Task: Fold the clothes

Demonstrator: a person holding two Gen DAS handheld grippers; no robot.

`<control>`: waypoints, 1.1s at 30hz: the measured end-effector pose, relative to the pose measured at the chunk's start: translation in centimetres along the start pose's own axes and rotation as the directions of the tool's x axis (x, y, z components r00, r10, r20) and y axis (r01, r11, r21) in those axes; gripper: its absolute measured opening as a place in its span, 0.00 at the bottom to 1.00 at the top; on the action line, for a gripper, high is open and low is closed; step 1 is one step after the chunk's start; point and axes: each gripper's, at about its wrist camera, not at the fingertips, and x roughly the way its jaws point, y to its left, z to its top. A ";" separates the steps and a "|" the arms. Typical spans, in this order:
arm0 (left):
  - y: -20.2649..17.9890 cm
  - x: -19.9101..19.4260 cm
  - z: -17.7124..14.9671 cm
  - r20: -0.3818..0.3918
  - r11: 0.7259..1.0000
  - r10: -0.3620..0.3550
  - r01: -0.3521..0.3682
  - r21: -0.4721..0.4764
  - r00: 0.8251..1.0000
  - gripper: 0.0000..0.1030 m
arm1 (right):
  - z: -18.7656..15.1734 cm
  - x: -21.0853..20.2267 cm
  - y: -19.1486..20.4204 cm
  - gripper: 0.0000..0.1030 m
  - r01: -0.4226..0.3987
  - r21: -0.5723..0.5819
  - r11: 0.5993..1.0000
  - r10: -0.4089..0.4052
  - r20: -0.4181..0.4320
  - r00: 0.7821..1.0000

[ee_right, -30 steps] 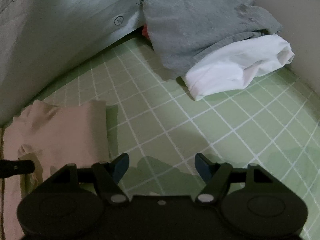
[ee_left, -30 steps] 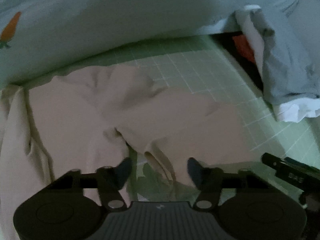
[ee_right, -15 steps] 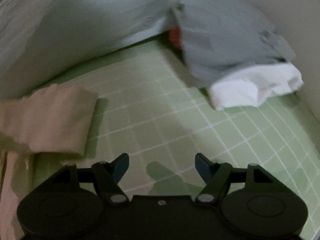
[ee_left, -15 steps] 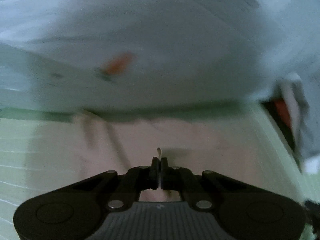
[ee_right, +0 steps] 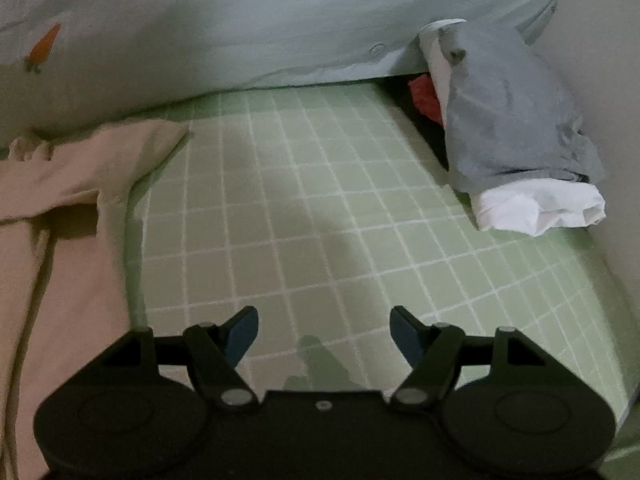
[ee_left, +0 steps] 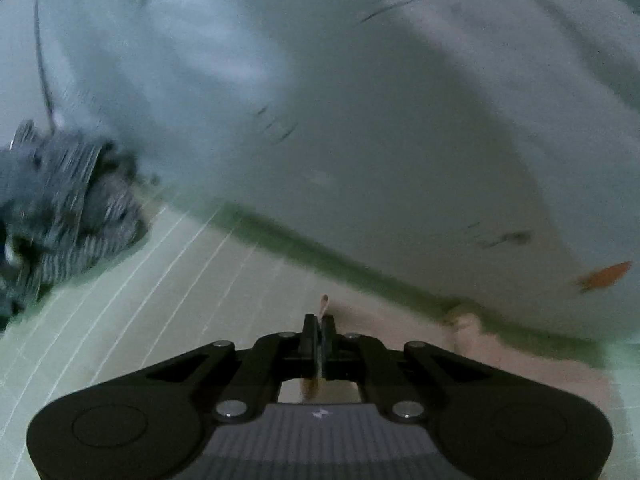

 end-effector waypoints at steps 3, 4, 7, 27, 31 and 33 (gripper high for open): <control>1.7 1.3 -1.6 -0.057 1.000 0.014 -0.014 -0.011 0.998 0.20 | -0.2 -0.4 1.4 0.72 0.014 -0.011 1.000 -0.014 -0.006 1.000; 1.9 1.4 -2.2 -0.075 1.000 0.018 -0.019 -0.014 0.997 0.27 | -0.3 -0.7 1.7 0.74 0.015 -0.014 1.000 -0.015 -0.003 1.000; 2.0 0.1 -4.4 -0.104 1.000 -0.003 0.001 -0.022 0.995 0.48 | -0.4 -1.9 2.4 0.83 0.002 -0.021 1.000 -0.001 0.033 0.999; -10.4 -14.9 -22.0 -0.180 0.982 -0.063 0.094 0.165 0.982 0.90 | -4.4 -7.0 -0.9 1.00 -0.308 -0.115 0.945 0.322 0.145 0.935; -10.3 -16.4 -23.7 -0.180 0.987 -0.036 0.063 0.147 0.983 0.94 | -5.4 -6.4 -1.7 1.00 -0.335 -0.101 0.937 0.346 0.124 0.930; -9.9 -16.8 -24.3 -0.188 0.989 -0.023 0.050 0.141 0.982 0.95 | -5.9 -6.0 -1.9 1.00 -0.347 -0.098 0.933 0.357 0.111 0.927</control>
